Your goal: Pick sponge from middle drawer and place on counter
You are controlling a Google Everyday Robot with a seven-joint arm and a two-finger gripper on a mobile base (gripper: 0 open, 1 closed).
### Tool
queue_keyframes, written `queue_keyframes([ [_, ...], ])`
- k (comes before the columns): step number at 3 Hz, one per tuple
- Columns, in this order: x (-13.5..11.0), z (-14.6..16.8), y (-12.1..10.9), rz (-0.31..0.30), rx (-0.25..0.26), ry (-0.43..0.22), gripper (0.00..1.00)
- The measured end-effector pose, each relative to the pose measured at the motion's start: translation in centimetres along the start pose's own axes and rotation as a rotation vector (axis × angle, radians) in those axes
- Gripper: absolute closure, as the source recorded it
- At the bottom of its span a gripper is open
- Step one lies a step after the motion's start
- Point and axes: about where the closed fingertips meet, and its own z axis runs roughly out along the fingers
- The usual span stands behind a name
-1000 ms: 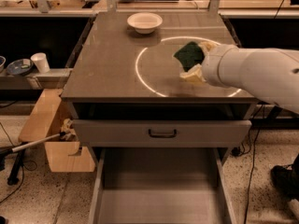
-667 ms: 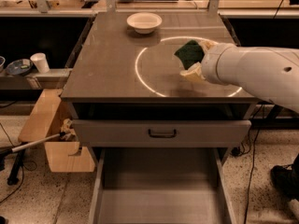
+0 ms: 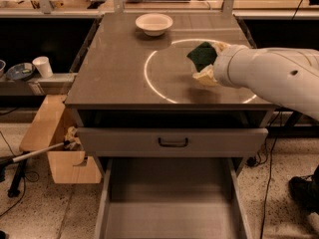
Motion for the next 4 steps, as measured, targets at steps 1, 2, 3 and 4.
queue_keyframes([
  [1, 0.47, 0.25, -0.01, -0.002, 0.002, 0.015, 1.00],
  [2, 0.53, 0.29, -0.01, -0.003, 0.002, 0.017, 0.85],
  [3, 0.53, 0.29, -0.01, -0.003, 0.002, 0.017, 0.54],
  [4, 0.53, 0.29, -0.01, -0.003, 0.002, 0.017, 0.32],
])
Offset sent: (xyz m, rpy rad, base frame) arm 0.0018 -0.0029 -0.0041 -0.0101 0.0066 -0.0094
